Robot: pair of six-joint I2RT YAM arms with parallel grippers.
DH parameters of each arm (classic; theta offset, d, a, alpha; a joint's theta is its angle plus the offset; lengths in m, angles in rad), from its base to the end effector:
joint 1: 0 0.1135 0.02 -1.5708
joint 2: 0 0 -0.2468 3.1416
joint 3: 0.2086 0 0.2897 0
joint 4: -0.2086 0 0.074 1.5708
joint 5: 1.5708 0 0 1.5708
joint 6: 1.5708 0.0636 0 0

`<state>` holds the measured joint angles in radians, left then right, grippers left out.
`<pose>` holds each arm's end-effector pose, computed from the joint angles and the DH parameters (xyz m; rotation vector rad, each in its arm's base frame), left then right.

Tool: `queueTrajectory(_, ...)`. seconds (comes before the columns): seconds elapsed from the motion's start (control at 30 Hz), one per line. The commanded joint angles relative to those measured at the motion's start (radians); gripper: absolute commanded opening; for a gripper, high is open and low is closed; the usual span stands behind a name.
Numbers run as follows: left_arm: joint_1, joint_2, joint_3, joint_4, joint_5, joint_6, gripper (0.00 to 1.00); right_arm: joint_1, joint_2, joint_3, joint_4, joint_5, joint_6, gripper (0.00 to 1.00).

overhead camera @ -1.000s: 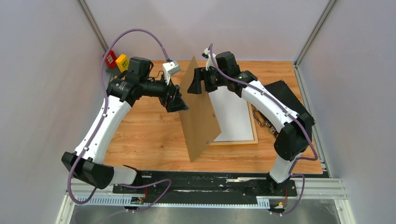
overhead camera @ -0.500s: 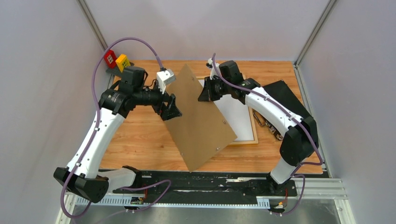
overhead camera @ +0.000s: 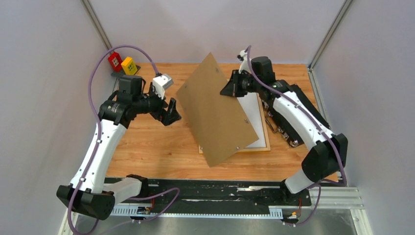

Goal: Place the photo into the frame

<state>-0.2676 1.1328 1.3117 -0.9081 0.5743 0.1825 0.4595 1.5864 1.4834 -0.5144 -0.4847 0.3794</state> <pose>0.2595 -0.1070 0.3616 0.7867 2.1126 -0.7020 0.3616 0.2120 0.3154 -0.3799 2.2537 0.9887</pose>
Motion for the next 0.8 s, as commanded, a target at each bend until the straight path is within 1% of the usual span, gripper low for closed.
queueTrajectory(0.0, 0.071, -0.03, 0.006, 0.065, 0.025, -0.032, 1.0, -0.106, -0.138, -0.005, 0.171, -0.098, 0.112, 0.0)
queueTrajectory(0.13, 0.118, -0.009, 0.015, 0.106, 0.07, -0.08, 1.0, -0.217, -0.186, -0.026, 0.234, -0.19, 0.216, 0.0)
queueTrajectory(0.27, 0.127, 0.018, 0.007, 0.195, 0.116, -0.159, 1.0, -0.302, -0.236, -0.06, 0.311, -0.278, 0.322, 0.0)
queueTrajectory(0.37, 0.128, 0.033, -0.031, 0.316, 0.164, -0.241, 1.0, -0.356, -0.276, -0.091, 0.384, -0.34, 0.394, 0.0)
queueTrajectory(0.53, 0.128, 0.099, -0.074, 0.538, 0.294, -0.379, 1.0, -0.431, -0.331, -0.152, 0.533, -0.422, 0.506, 0.0)
queueTrajectory(0.6, 0.128, 0.138, -0.073, 0.6, 0.34, -0.435, 1.0, -0.448, -0.353, -0.183, 0.597, -0.445, 0.553, 0.0)
queueTrajectory(0.63, 0.128, 0.151, -0.072, 0.621, 0.354, -0.472, 1.0, -0.48, -0.361, -0.195, 0.624, -0.455, 0.575, 0.0)
queueTrajectory(0.77, 0.127, 0.207, -0.083, 0.755, 0.42, -0.582, 1.0, -0.512, -0.38, -0.23, 0.712, -0.495, 0.641, 0.0)
